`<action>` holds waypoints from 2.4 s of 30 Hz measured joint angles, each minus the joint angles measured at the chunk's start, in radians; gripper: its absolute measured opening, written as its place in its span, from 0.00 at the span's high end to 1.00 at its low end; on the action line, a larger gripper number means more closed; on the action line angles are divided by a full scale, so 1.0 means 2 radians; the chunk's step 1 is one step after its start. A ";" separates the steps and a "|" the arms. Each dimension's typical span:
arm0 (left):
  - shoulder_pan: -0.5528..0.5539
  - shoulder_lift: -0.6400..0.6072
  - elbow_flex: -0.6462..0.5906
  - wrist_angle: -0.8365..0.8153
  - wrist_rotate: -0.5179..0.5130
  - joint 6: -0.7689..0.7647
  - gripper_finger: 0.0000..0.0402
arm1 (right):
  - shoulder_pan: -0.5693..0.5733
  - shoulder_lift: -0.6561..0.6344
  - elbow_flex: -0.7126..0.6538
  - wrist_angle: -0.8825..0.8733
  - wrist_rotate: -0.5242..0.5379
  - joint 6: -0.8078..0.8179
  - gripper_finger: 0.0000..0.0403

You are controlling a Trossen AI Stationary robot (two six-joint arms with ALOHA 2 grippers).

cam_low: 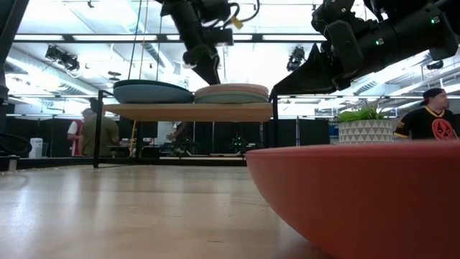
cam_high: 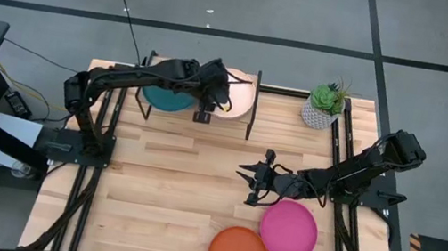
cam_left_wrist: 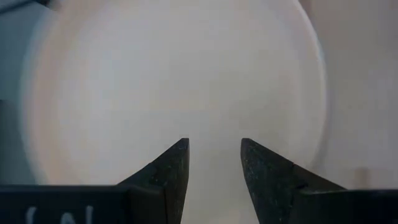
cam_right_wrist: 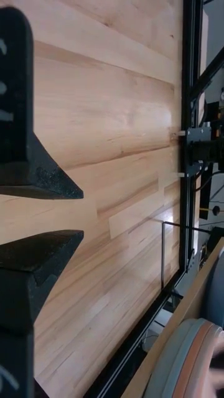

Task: Place and stack plates onto a shelf
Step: Stack the light orange plate on top of the gray plate on the shelf, then stack the orange plate on top of the dark blue plate on the shelf

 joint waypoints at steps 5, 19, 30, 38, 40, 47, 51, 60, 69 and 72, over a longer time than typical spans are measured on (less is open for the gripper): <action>-0.007 -0.002 0.057 -0.002 -0.029 0.001 0.62 | 0.000 0.000 0.000 0.000 0.000 0.000 0.76; -0.178 -0.008 -0.016 -0.011 0.196 -0.030 0.62 | 0.030 -0.011 0.000 -0.074 0.020 0.016 0.76; -0.325 -0.007 -0.191 0.146 0.141 -0.117 0.62 | 0.046 -0.024 0.000 -0.096 0.039 0.041 0.76; -0.354 -0.016 -0.319 0.307 0.106 -0.139 0.62 | -0.001 -0.013 0.102 -0.289 -0.213 0.109 0.76; -0.354 -0.024 -0.337 0.319 0.092 -0.150 0.62 | -0.009 0.004 0.135 -0.336 -0.254 0.119 0.76; -0.376 -0.074 -0.399 0.370 0.061 -0.186 0.62 | -0.002 0.087 0.242 -0.435 -0.375 0.123 0.73; -0.396 -0.121 -0.446 0.409 0.035 -0.212 0.62 | 0.010 0.128 0.291 -0.480 -0.417 0.121 0.70; -0.430 -0.219 -0.489 0.398 -0.025 -0.264 0.62 | 0.024 0.180 0.339 -0.534 -0.410 0.119 0.58; -0.443 -0.255 -0.491 0.383 -0.053 -0.267 0.62 | 0.028 0.197 0.340 -0.545 -0.411 0.119 0.58; -0.443 -0.256 -0.490 0.392 -0.054 -0.270 0.62 | 0.029 0.200 0.338 -0.554 -0.409 0.122 0.59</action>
